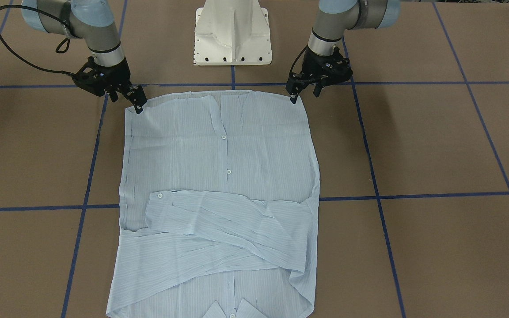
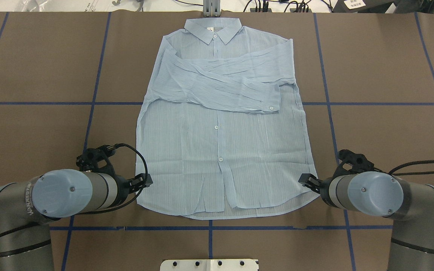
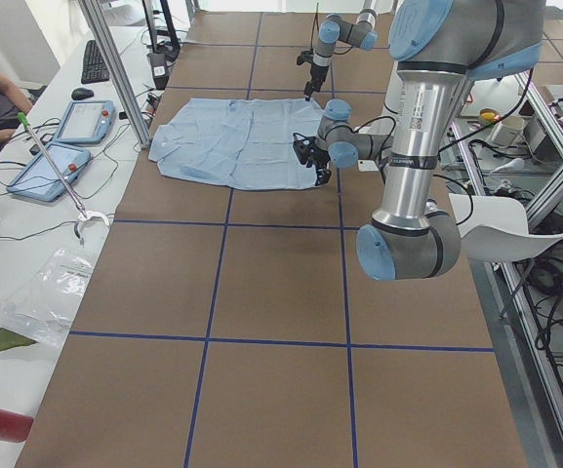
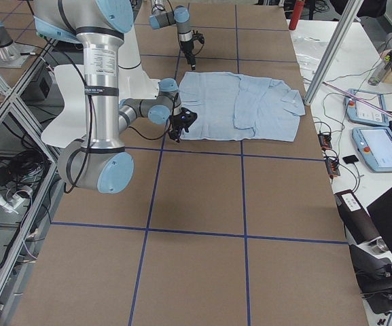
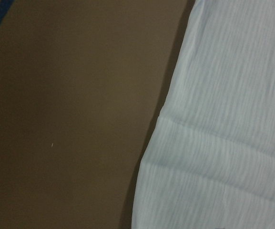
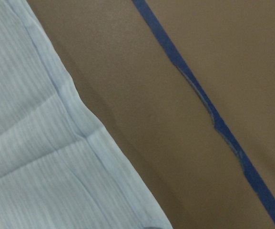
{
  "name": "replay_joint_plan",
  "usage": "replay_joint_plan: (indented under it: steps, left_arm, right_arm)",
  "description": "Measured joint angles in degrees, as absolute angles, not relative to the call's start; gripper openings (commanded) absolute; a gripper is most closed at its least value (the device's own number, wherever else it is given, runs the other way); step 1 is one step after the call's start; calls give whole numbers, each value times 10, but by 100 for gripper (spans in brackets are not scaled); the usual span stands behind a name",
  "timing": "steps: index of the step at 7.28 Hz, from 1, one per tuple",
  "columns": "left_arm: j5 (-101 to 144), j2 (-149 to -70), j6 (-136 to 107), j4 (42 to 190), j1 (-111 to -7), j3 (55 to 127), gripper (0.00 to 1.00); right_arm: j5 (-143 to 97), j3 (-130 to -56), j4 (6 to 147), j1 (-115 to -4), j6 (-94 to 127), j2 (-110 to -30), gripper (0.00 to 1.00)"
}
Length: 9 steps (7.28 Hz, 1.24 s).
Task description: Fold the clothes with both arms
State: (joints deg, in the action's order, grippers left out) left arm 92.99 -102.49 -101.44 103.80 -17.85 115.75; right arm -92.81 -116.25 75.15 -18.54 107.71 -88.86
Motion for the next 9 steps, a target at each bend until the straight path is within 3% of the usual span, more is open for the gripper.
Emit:
replay_joint_plan:
  steps: [2,4,5,6,7,9]
  left_arm:
    - [930,-1023,-1015,1037,-178,1157,89]
    - [930,-1022,-1015,1038,-179,1157,89]
    - [929,-1022,-1015,1037,-179,1157,88]
    - [929,-1022,-1015,1037,-179,1158,88]
    - [929,-1022,-1015,1035,-179,1158,88]
    - [929,-1022,-1015,1031,-179,1159,88]
  right_arm:
    - [-928,-1156,751,-185,1075,-886,72]
    - [-928,-1153,751,-185,1066,-886,65]
    - [-928,-1152,751,-186,1063,-886,53]
    - [-928,-1151,751,-186,1062,-885,30]
    - [-928,-1151,751,-187,1061,-885,0]
    - [-929,-1151,751,-189,1057,-886,0]
